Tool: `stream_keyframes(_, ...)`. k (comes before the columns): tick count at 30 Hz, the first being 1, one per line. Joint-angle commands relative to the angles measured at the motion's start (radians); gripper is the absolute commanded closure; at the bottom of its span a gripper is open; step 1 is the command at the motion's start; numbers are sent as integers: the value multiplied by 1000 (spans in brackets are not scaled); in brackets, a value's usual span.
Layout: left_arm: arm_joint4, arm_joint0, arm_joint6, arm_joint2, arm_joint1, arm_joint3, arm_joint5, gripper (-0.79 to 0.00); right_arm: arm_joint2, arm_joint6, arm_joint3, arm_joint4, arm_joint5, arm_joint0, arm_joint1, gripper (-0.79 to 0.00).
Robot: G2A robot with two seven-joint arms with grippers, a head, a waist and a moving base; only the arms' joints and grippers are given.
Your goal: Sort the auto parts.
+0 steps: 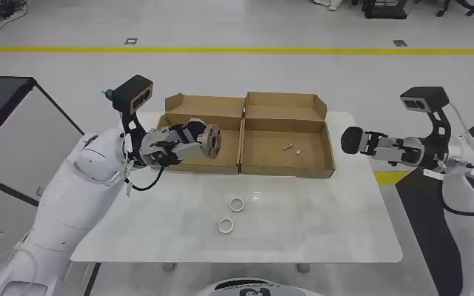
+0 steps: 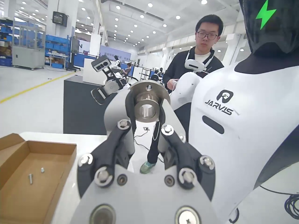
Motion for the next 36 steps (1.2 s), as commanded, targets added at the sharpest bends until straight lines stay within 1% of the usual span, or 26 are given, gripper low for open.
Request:
stream_keyframes(1, 4, 0, 0, 0, 0, 0, 0, 0, 0, 0, 0, 0, 0, 0, 0, -785)
stream_keyframes(12, 4, 0, 0, 0, 0, 0, 0, 0, 0, 0, 0, 0, 0, 0, 0, -785)
stream_keyframes(15, -29, 26, 50, 6, -4, -15, 18, 0, 0, 0, 0, 0, 0, 0, 0, -785)
stream_keyframes(17, -25, 44, 36, 2, -3, -21, 3, 0, 0, 0, 0, 0, 0, 0, 0, -785)
stream_keyframes(18, -55, 59, 46, 7, -3, -28, 0, 0, 0, 0, 0, 0, 0, 0, 0, -785)
stream_keyframes(20, -90, 77, 26, 6, -3, -45, 0, 0, 0, 0, 0, 0, 0, 0, 0, -785)
stream_keyframes(25, -273, 122, 0, 6, -13, -86, 0, 0, 0, 0, 0, 0, 0, 0, 0, -785)
stream_keyframes(30, -317, 140, 0, -6, -25, -107, 0, 0, 0, 0, 0, 0, 0, 0, 0, -785)
stream_keyframes(33, -388, 157, 0, -17, -41, -125, 0, 0, 0, 0, 0, 0, 0, 0, 0, -785)
stream_keyframes(36, -417, 168, 0, -32, -56, -140, 0, 0, 0, 0, 0, 0, 0, 0, 0, -785)
